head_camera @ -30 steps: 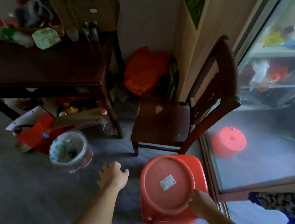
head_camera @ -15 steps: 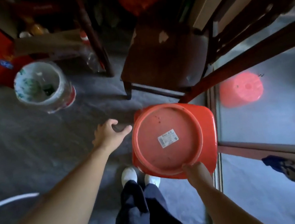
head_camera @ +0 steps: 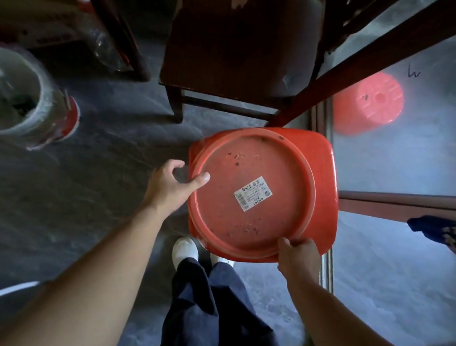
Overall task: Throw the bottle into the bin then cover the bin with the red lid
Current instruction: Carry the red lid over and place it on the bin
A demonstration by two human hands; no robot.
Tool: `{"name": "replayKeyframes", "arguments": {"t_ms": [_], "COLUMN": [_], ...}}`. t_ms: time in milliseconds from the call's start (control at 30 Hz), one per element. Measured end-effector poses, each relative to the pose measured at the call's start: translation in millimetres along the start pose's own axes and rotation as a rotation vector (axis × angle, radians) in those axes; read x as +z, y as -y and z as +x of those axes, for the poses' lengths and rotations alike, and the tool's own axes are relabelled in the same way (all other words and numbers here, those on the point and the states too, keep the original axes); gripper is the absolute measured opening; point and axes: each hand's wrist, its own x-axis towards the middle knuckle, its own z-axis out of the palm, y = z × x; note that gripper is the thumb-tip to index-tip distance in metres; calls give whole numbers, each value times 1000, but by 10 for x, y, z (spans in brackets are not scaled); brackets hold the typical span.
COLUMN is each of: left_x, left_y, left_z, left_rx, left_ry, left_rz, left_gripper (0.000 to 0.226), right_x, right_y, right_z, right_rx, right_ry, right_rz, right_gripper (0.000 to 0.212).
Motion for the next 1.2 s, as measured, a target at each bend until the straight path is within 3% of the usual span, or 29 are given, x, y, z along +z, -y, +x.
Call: {"name": "replayKeyframes", "arguments": {"t_ms": [167, 233, 333, 433, 533, 700, 833, 933, 1200], "left_x": [-44, -77, -151, -254, -360, -606, -889, -1152, -2188], "left_y": [24, 50, 82, 97, 114, 42, -132, -255, -65], "left_z": [-1, 0, -22, -69, -128, -374, -765, -1139, -2183], "left_rx": [20, 24, 33, 27, 31, 32, 54, 73, 108], "left_ry": [22, 27, 25, 19, -2, -50, -106, -156, -274], "left_rz": [-54, -83, -133, -198, -273, -354, -490, -614, -764], "left_gripper": [75, 76, 80, 82, 75, 75, 87, 105, 120], "right_x": [5, -61, -174, -260, -285, -381, -509, -664, -1071], "right_y": [-39, 48, 108, 138, 215, 370, 484, 564, 836], "right_z": [1, -119, -221, -295, -390, -603, -965, -1364, -2643], "right_rx": [60, 62, 138, 180, 157, 51, -39, -117, -315], "right_ry": [-35, -5, 174, 451, 591, 670, 695, 738, 809], "right_rz": [182, 327, 580, 837, 970, 956, 846, 761, 670], "right_gripper": [43, 32, 4, 14, 25, 27, 23, 32, 35]}}
